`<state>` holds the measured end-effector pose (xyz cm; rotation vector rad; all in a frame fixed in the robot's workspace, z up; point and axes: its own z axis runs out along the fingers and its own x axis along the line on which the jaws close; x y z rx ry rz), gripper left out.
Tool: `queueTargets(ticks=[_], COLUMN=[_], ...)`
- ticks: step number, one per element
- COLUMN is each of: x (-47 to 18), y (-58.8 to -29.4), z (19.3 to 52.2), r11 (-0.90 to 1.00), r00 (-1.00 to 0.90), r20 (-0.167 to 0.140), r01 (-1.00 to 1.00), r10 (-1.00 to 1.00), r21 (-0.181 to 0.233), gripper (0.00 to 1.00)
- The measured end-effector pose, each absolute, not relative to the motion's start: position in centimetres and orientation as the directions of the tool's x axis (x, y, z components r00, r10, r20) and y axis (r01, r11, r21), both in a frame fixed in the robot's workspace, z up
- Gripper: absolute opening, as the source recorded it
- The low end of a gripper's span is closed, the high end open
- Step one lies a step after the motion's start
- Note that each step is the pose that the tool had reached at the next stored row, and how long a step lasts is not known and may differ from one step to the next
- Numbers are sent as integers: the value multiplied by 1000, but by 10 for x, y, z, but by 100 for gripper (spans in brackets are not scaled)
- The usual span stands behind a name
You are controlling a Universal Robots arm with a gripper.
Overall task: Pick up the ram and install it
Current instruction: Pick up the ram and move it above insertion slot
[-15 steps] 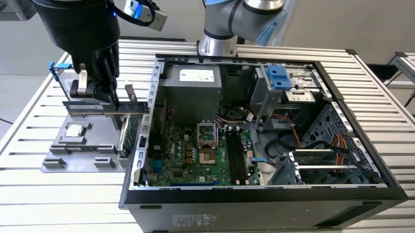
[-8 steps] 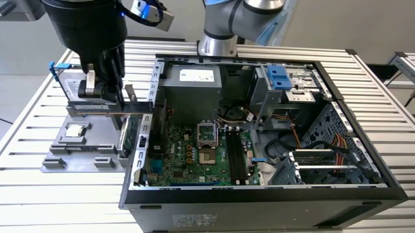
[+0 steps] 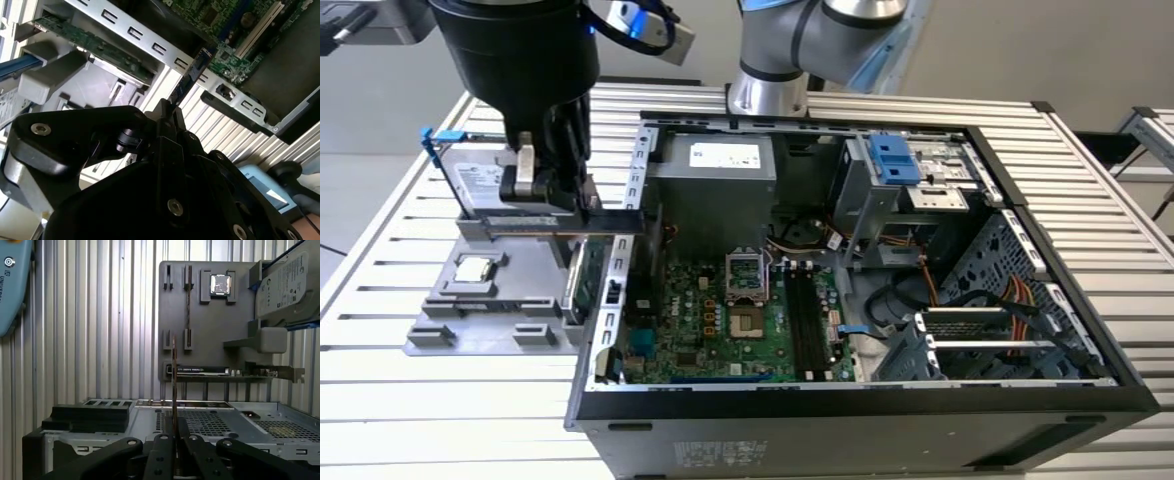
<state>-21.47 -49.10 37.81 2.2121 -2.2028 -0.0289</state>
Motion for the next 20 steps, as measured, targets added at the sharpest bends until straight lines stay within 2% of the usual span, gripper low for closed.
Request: queueTargets(ticks=[20], x=[-188], y=[-491], z=[378], r11=[-4], r00=[4], r20=[1], r01=[-1000], r10=[-1000], r21=[27], gripper=[0])
